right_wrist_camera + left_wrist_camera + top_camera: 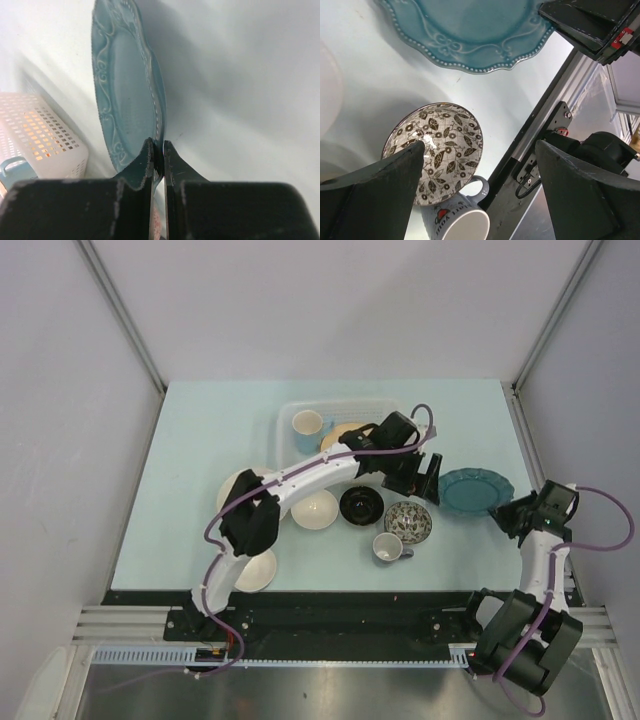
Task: Place the mixed dishes into the plastic bin
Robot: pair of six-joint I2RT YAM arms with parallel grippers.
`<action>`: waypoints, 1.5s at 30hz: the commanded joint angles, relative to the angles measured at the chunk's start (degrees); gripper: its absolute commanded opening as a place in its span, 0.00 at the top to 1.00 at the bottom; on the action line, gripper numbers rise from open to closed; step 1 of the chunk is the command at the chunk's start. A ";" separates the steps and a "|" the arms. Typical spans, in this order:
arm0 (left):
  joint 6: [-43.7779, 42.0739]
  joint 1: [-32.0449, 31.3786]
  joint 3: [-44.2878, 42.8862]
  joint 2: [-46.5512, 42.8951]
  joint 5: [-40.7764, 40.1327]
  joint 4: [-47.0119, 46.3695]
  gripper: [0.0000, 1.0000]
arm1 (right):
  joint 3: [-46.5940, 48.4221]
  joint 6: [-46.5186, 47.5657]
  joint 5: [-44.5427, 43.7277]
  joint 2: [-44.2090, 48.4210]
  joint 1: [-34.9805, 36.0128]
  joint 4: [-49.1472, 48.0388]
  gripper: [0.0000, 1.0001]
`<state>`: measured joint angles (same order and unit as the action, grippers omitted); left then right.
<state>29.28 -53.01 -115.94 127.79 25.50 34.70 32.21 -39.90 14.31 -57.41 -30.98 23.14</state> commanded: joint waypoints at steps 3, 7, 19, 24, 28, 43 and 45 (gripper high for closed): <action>-0.36 1.42 -0.69 -9.83 -2.99 0.72 0.03 | 7.25 3.42 -4.90 0.72 1.36 2.44 1.00; 0.95 3.52 -0.78 -14.74 -4.74 2.83 0.03 | 10.77 5.18 -5.86 -0.34 2.41 4.54 1.00; 0.61 8.54 10.37 -26.62 -7.83 0.99 0.03 | 15.52 6.59 -7.19 -2.62 5.14 5.16 1.00; 0.34 9.42 13.72 -30.13 -8.53 0.55 0.02 | 16.31 8.52 -5.61 -2.54 6.28 5.60 1.00; -0.10 10.38 17.14 -33.30 -10.20 0.72 0.02 | 17.80 10.19 -5.60 -2.18 8.39 6.39 1.00; -0.54 14.25 31.65 -43.58 -11.70 -2.35 0.01 | 22.46 12.74 -9.91 -4.38 11.12 7.45 1.00; -0.36 14.60 33.76 -44.55 -11.35 -3.32 0.01 | 23.42 13.44 -10.17 -4.56 11.12 7.45 1.00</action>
<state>29.63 -39.35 -85.01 86.39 14.52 33.50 50.37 -27.73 5.34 -62.37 -19.66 34.94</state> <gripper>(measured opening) 0.986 0.074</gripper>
